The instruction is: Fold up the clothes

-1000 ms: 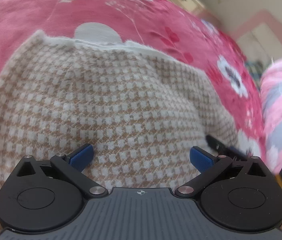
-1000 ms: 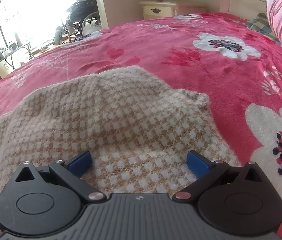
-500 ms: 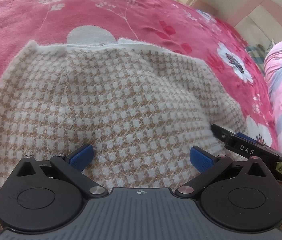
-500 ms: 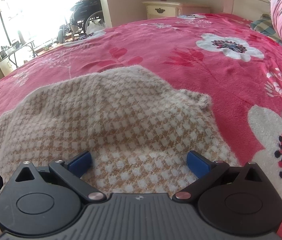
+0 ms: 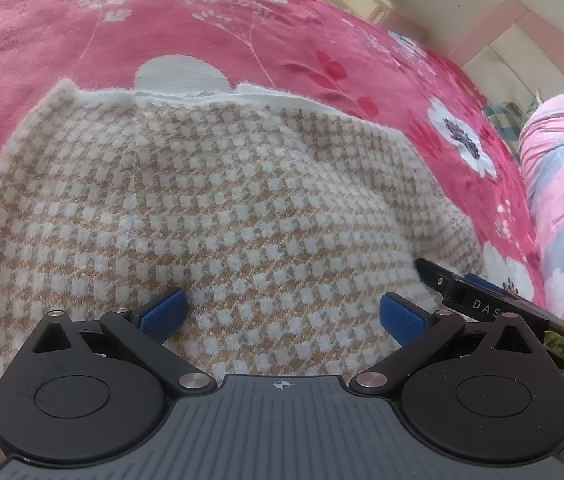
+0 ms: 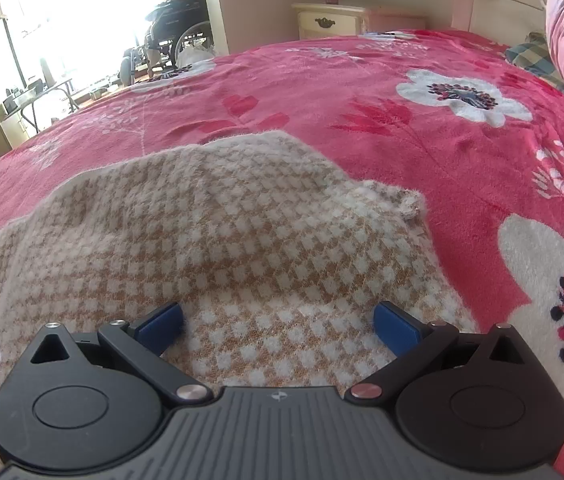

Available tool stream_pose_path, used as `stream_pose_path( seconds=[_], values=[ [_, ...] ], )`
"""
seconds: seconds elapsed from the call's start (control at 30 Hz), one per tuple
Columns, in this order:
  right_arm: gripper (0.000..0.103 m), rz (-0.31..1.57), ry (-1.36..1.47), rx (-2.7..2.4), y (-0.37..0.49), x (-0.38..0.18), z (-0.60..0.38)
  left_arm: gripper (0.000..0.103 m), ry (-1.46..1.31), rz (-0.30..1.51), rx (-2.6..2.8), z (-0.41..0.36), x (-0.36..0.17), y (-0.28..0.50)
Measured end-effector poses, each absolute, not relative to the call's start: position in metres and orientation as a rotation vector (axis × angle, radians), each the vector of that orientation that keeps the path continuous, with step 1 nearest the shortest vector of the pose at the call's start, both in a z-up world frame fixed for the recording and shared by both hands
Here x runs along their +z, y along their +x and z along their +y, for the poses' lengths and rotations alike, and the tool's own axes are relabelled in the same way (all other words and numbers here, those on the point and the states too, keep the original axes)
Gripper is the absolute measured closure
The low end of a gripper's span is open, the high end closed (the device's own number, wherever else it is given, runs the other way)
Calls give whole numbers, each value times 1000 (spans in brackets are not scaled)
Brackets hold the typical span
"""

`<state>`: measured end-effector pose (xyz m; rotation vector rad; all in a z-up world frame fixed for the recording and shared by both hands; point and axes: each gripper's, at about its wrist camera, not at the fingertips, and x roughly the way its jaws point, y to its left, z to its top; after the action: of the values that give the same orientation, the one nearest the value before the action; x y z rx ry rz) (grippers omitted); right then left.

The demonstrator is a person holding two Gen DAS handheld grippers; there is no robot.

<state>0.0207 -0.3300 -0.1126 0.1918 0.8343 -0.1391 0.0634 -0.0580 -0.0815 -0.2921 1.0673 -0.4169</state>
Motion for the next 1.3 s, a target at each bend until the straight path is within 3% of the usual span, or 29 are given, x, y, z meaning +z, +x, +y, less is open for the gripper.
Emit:
stream_pose_path(
  seconds=[1.3],
  values=[
    [0,831,185,-132,21,-114,-330,0,-221,998,-419,-60,-74,55]
  ],
)
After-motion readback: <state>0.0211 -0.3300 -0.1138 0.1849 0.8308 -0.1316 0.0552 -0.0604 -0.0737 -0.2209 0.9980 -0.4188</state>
